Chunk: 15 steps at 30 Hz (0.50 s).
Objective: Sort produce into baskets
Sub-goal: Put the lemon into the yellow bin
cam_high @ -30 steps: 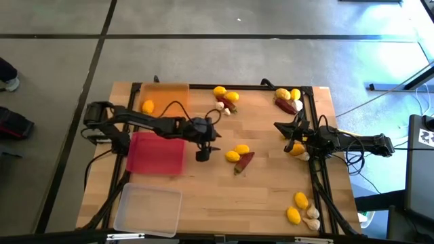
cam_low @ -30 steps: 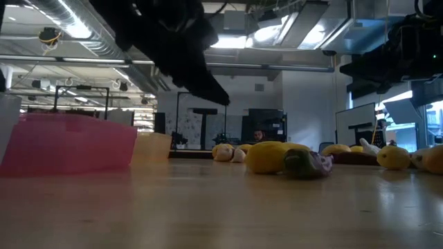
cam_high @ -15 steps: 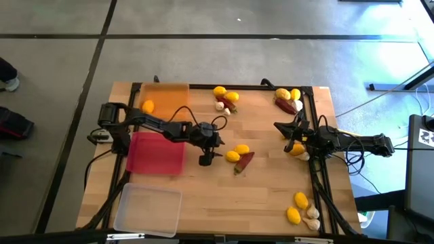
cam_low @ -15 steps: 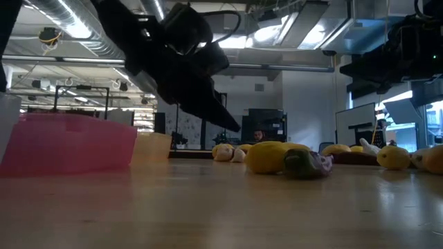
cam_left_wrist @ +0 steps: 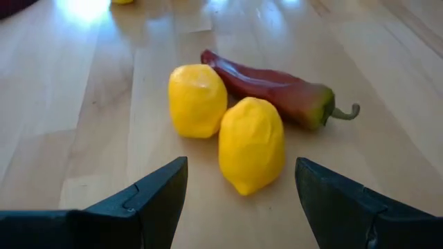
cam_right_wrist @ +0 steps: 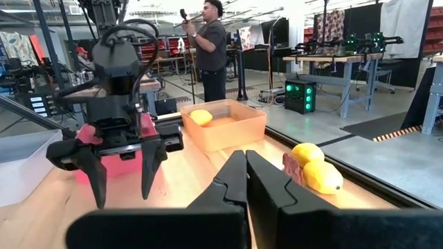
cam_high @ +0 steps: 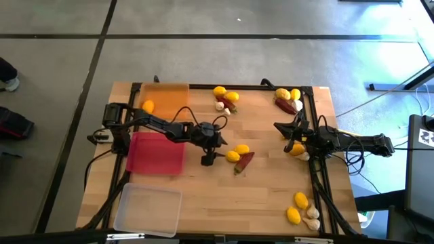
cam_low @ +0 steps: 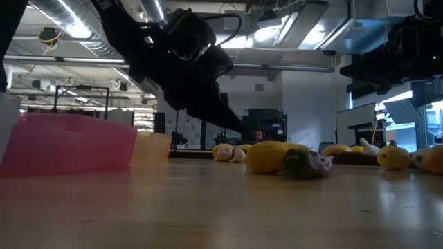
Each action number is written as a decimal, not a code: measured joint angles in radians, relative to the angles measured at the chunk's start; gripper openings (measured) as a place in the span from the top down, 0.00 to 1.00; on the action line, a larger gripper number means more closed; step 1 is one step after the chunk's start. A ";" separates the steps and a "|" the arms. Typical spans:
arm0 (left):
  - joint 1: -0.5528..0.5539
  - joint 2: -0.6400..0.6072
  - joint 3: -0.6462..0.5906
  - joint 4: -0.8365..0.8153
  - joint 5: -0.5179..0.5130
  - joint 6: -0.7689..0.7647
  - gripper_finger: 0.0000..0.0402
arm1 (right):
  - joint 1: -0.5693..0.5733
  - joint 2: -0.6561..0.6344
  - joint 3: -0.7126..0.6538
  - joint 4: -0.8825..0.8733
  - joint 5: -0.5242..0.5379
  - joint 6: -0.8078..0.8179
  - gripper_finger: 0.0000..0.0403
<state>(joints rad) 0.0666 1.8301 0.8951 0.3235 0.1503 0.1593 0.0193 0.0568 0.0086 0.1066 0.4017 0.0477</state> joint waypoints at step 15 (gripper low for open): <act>-0.001 0.149 0.114 0.013 0.109 -0.035 0.35 | 0.000 0.000 0.000 -0.004 -0.029 0.060 0.99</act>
<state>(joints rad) 0.0654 1.9792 1.0090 0.3367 0.2591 0.1241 0.0193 0.0570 0.0086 0.1026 0.3731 0.1077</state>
